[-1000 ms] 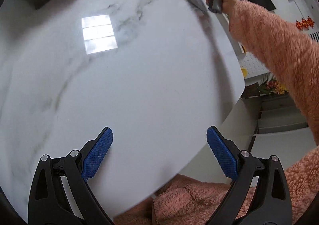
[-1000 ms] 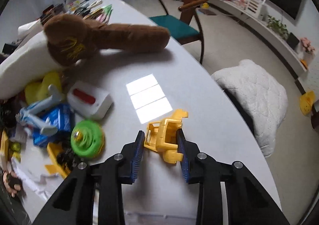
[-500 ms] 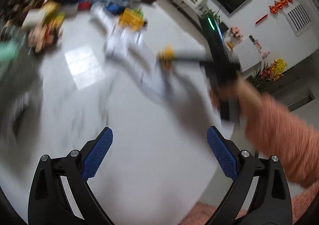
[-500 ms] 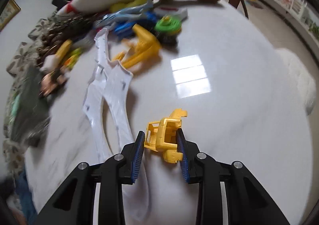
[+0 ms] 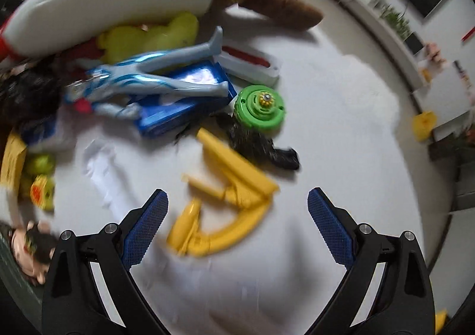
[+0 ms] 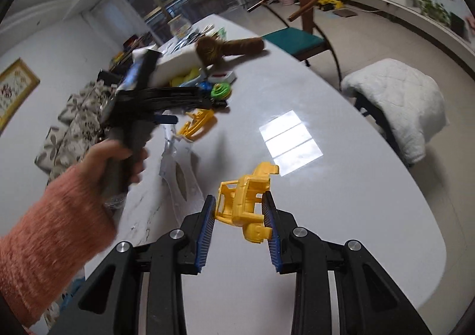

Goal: Collect trash
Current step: 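Grasp the yellow toy excavator arm with the left tool while the right tool holds its part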

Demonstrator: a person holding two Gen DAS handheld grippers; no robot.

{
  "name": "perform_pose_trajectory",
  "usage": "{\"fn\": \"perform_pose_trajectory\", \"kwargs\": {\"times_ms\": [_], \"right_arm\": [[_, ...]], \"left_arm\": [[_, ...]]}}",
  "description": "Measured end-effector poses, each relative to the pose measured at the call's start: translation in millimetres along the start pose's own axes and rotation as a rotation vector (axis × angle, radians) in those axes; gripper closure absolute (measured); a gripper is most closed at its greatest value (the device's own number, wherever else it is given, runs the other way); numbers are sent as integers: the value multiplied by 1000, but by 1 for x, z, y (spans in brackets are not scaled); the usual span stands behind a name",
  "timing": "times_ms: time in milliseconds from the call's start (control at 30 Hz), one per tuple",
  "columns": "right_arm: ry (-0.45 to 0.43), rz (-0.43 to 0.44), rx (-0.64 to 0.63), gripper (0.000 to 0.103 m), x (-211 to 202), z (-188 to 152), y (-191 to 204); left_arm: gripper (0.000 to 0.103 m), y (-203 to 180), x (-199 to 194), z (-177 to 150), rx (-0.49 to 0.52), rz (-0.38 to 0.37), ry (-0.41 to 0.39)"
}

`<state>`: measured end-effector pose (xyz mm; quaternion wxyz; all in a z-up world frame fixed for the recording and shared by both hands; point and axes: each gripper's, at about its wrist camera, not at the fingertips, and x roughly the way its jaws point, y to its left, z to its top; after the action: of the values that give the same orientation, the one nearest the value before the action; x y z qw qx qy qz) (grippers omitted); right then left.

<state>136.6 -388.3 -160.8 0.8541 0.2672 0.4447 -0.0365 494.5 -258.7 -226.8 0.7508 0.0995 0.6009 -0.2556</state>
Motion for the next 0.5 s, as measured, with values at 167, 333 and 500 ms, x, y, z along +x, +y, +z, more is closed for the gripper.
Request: {"fn": "perform_pose_trajectory", "kwargs": {"times_ms": [167,333,500], "right_arm": [[-12,-5,50,71,-12,-11,-16],[-18,26,103,71,-22,-19,-26],[-37,33,80,71,-29,-15,-17]], "left_arm": [[15,-12,11,0,38,65,25],[36,-19,-6,-6,63,-26,1],[69,-23,-56,-17,107,-132,-104]]}}
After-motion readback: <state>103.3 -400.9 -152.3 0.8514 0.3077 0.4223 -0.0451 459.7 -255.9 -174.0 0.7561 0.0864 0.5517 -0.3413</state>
